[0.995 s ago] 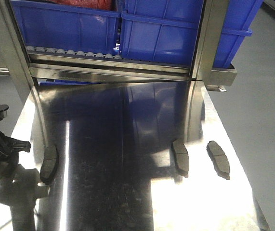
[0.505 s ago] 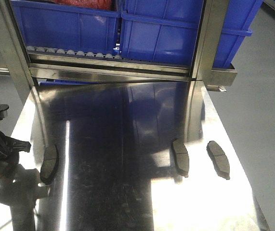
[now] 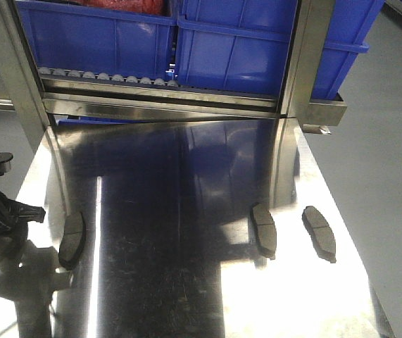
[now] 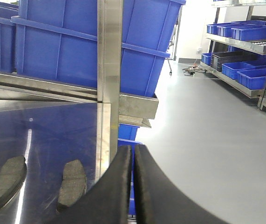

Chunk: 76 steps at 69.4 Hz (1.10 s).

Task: Move and align brake pads A on conveyor
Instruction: 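Close the left gripper on the brake pad's lower end, then lift the gripped brake pad off the table with the left gripper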

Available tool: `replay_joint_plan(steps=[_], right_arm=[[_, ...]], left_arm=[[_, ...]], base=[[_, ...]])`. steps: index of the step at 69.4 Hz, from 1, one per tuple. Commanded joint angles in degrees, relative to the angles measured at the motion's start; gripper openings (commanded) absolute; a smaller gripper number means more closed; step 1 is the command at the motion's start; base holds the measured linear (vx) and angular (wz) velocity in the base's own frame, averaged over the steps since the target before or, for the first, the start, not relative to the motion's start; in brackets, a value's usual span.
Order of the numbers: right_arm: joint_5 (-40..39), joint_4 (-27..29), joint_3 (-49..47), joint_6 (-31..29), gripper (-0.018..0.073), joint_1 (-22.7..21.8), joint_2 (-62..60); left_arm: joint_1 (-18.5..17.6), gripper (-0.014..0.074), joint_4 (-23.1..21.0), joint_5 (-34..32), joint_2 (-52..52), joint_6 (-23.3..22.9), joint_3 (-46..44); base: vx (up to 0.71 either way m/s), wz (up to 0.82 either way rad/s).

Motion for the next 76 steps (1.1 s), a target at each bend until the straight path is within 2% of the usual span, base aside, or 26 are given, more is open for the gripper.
replay_joint_plan(steps=[1, 58, 76], right_arm=[[-4.11, -0.51, 0.21, -0.23, -0.0001, -0.3, -0.84], [-4.11, -0.51, 0.21, -0.23, -0.0001, -0.3, -0.84], [-4.11, -0.51, 0.21, -0.23, -0.0001, -0.3, -0.84]], left_arm=[[-0.14, 0.0177, -0.08, -1.46, -2.84, 0.05, -1.27], [-0.19, 0.0177, -0.08, -1.46, -2.86, 0.11, -1.27], [-0.27, 0.0178, -0.08, -2.12, -5.03, 1.67, -1.23]], base=[[0.0, 0.0], [0.0, 0.0], [0.0, 0.0]])
